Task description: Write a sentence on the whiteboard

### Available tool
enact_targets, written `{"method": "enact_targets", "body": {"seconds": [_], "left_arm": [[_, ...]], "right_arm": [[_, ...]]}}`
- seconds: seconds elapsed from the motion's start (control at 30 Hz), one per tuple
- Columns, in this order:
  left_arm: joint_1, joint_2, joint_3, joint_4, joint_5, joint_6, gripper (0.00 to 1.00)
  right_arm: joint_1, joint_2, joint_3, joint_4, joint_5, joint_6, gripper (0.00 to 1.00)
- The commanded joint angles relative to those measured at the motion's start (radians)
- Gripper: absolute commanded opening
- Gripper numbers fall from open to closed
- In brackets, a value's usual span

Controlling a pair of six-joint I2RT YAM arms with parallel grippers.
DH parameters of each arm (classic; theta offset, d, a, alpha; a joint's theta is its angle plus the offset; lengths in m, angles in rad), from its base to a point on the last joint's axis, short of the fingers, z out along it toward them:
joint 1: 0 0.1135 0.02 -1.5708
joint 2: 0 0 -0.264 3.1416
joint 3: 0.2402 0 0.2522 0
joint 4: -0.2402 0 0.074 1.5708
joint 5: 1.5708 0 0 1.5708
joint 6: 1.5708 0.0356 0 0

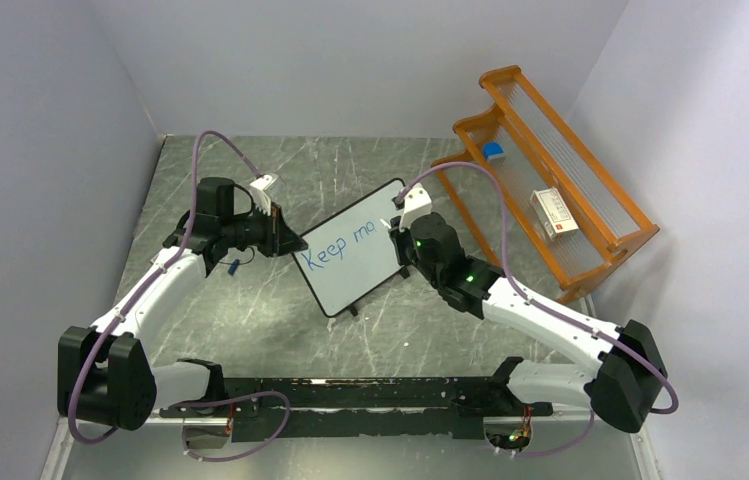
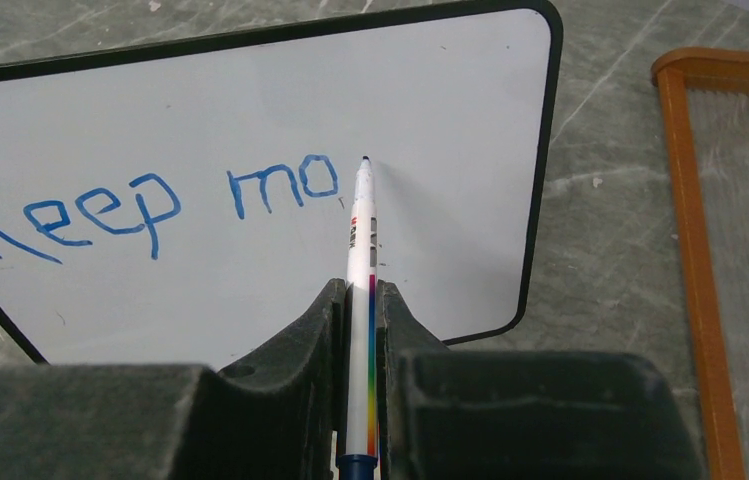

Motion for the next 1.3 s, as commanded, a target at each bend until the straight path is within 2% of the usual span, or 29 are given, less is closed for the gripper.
{"method": "enact_targets", "body": {"seconds": [0.0, 0.83, 1.27], "left_arm": [[-0.011, 0.041, -0.011, -0.078, -0.108, 0.062, 0.05], [-0.012, 0.04, -0.011, -0.08, -0.11, 0.065, 0.05], [-0.012, 0.036, -0.011, -0.081, -0.112, 0.065, 0.05]], "right_arm": [[-0.008, 0.013, -0.011, 0.037, -0.014, -0.014, 0.0], [-0.008, 0.052, 0.0, 0.062, -0.042, -0.02, 0.0], [-0.008, 0.048, -0.003, 0.007, -0.024, 0.002, 0.0]]}}
